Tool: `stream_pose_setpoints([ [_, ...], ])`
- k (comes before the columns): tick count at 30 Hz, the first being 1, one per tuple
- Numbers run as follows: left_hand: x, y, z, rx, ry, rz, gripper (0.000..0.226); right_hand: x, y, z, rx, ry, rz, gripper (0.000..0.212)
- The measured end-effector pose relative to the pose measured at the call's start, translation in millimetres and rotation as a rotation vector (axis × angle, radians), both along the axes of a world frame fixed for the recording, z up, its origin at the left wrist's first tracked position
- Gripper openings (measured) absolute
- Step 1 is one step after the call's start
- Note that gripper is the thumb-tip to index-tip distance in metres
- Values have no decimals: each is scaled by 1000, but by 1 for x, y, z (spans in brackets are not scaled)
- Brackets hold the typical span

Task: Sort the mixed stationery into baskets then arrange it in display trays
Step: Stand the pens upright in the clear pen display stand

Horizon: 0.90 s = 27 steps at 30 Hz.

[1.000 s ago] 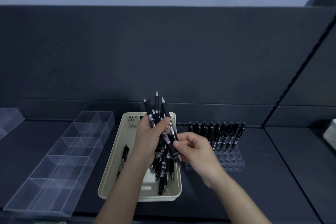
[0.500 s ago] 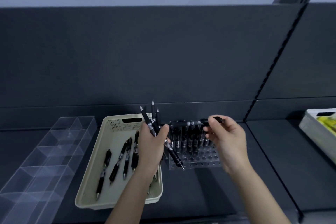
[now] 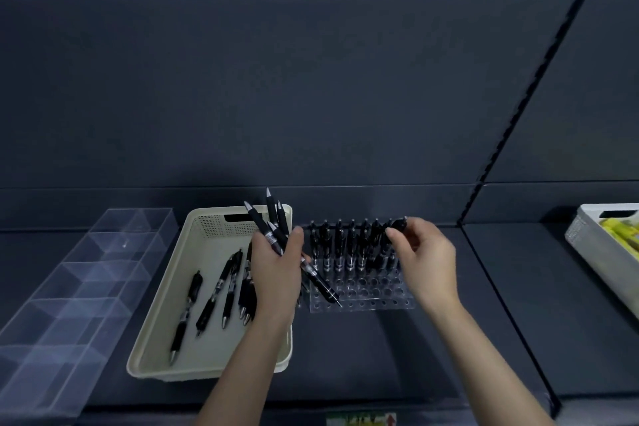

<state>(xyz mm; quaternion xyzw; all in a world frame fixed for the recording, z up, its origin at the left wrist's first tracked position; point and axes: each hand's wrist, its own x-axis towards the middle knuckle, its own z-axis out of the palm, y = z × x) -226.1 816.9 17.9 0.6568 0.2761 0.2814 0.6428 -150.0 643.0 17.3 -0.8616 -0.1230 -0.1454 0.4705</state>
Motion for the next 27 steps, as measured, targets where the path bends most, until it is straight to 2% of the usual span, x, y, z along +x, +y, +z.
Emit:
stream_pose_setpoints([
  [3, 1, -2, -1, -12, -6, 15, 18, 2, 2, -7, -115, -3, 43, 28],
  [6, 1, -2, -2, -18, -17, 15, 19, 0, 5, -12, -217, 10, 92, 32],
  [11, 2, -2, -5, -16, -20, 10, 17, 0, 8, -13, -281, 58, 96, 47],
  [13, 2, -2, -6, -24, -25, 16, 19, 1, 8, -10, -300, 94, 89, 45],
  [16, 3, -1, -6, -34, -48, 15, 19, -3, 5, -5, -360, 92, 39, 26],
  [18, 4, -1, -5, -31, -65, 7, 18, -10, 4, 2, -294, 57, -21, 20],
  [20, 6, -3, -4, -32, -90, -4, 17, -18, 4, 10, -172, 103, 25, 21],
  [25, 14, -12, -1, -21, -109, -8, 22, -38, 19, 18, 187, 693, 478, 9],
  [27, 15, -14, -1, -9, -102, -16, 23, -43, 22, 18, 293, 779, 500, 7],
])
